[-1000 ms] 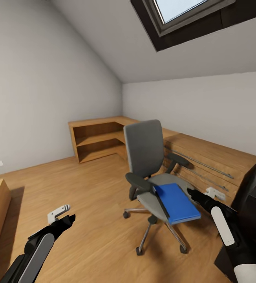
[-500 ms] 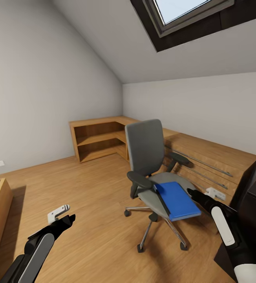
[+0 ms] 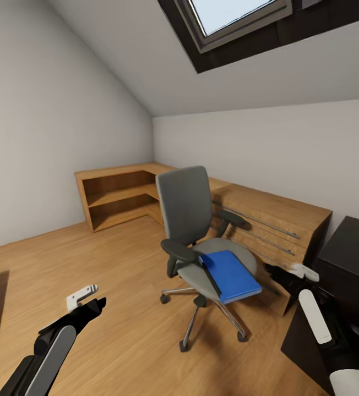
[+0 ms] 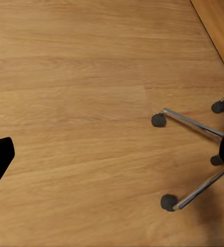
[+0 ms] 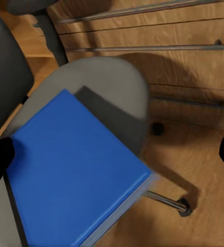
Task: In the bedroom, organize the workspace by keeping the computer under the desk, ensuring the monitor is on the desk, placing the keyboard on the desk next to the monitor, placing the mouse on the desk next to the keyboard, moving the folder from the swivel chair onto the desk next to the mouse, stacking the notebook on top of the folder with the pen on top of the notebook, and positioning the swivel chair next to the desk.
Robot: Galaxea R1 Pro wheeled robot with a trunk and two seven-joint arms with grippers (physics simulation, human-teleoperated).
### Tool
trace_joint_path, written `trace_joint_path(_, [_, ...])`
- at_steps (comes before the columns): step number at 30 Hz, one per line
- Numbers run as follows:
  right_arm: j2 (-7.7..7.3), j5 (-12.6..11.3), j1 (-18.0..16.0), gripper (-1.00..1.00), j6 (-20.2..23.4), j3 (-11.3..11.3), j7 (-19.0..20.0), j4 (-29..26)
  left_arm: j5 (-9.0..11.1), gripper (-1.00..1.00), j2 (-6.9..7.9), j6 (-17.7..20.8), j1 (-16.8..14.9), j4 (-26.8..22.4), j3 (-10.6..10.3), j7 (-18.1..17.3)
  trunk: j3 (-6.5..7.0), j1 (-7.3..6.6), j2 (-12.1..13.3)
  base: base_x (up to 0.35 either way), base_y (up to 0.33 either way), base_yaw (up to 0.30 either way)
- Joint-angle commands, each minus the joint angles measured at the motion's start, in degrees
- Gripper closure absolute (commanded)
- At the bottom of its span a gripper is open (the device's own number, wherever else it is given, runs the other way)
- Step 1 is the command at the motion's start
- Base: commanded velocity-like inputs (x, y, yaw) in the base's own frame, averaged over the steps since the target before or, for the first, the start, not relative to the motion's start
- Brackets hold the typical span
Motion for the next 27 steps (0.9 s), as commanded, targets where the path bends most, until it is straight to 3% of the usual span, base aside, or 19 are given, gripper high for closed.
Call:
trace_joint_path(1, [-0.04, -0.96, -0.04, -1.00, 0.21, -0.03, -0.47, -0.05, 0.58, -1.00, 0.06, -0.01, -0.04, -0.18, -0.13, 0.60, -0.25, 0.22, -0.45, 0.000, 0.000, -0.263])
trace_joint_path(6, [-0.18, -3.20, -0.05, -1.00, 0.21, -0.67, -0.40, 0.21, 0.58, -1.00, 0.06, -0.06, -0.04, -0.66, -0.11, 0.63, -1.14, 1.32, -2.45, 0.000, 0.000, -0.265])
trace_joint_path(16, [-0.28, -7.77, -0.05, -1.00, 0.29, -4.61, 0.42, 2.72, 0.59, -1.00, 0.06, -0.09, -0.04, -0.89, -0.11, 0.64, -2.94, 3.51, -6.46, 0.000, 0.000, -0.267])
trace_joint_path(22, [-0.67, -11.38, -0.05, -1.00, 0.88, -5.40, 4.95, 5.50, 0.59, -1.00, 0.06, -0.06, -0.04, -0.90, -0.07, 0.69, -4.02, 4.83, -8.87, 0.000, 0.000, -0.263])
trace_joint_path(27, [-2.38, -15.76, -0.05, -1.00, 6.84, -7.39, 14.43, 9.49, 0.59, -1.00, 0.06, -0.06, -0.04, -0.91, -0.06, 0.71, -4.91, 5.93, -10.87, 0.000, 0.000, -0.152])
